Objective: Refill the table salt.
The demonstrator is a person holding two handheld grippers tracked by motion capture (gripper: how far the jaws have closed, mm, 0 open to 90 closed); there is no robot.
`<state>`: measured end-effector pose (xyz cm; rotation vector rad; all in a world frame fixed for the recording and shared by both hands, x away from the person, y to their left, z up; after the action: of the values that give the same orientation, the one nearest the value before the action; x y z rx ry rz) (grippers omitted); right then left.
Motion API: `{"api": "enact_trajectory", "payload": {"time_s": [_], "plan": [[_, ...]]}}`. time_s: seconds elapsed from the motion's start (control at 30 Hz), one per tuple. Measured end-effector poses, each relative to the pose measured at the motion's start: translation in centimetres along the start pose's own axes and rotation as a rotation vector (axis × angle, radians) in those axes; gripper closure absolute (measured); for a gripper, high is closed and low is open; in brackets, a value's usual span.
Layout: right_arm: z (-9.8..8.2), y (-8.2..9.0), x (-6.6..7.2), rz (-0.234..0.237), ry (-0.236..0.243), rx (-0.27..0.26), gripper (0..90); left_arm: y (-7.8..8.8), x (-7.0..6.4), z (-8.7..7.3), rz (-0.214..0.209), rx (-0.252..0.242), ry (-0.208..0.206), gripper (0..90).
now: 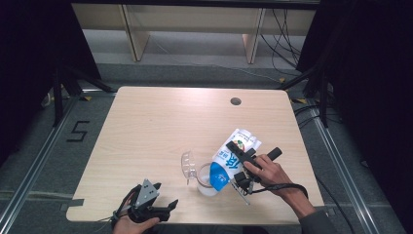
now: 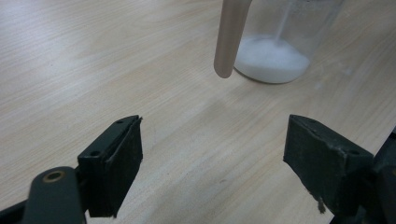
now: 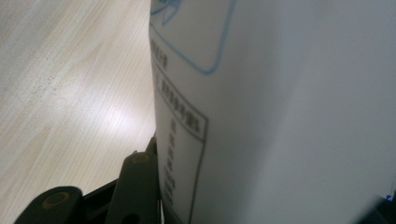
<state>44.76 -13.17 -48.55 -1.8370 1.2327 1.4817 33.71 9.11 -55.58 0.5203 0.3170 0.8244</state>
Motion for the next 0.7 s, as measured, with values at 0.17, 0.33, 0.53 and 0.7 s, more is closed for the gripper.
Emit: {"api": "enact_trajectory", "payload": {"time_s": [0.17,0.33,0.53,0.7], "plan": [[0.08,-0.04,0.00,-0.003,-0.001,-0.007,58.8,-0.06,-0.11,-0.03,-0.002,-0.001,0.013,19.0],[0.05,-0.03,0.01,-0.003,0.001,-0.006,59.1,-0.02,-0.02,-0.01,-0.002,0.000,-0.003,19.0],[0.05,-0.04,-0.04,-0.006,0.002,-0.007,59.6,-0.03,-0.07,0.01,-0.005,-0.002,0.003,19.0],[0.04,-0.05,-0.03,-0.004,0.003,-0.005,59.7,-0.01,0.00,0.00,0.001,-0.001,-0.001,19.0]]}}
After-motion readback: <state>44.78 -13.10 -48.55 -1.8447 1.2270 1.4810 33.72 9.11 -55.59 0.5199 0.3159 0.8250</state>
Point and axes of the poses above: each handheld gripper's, and its own axes: y roughly backward along the jaws, z roughly out of its top, x roughly to its left, the point moved 10 cm from there along -y, roughly forward along the jaws, and after that the axes turned 2 degrees about y, right-handed, at the moved point
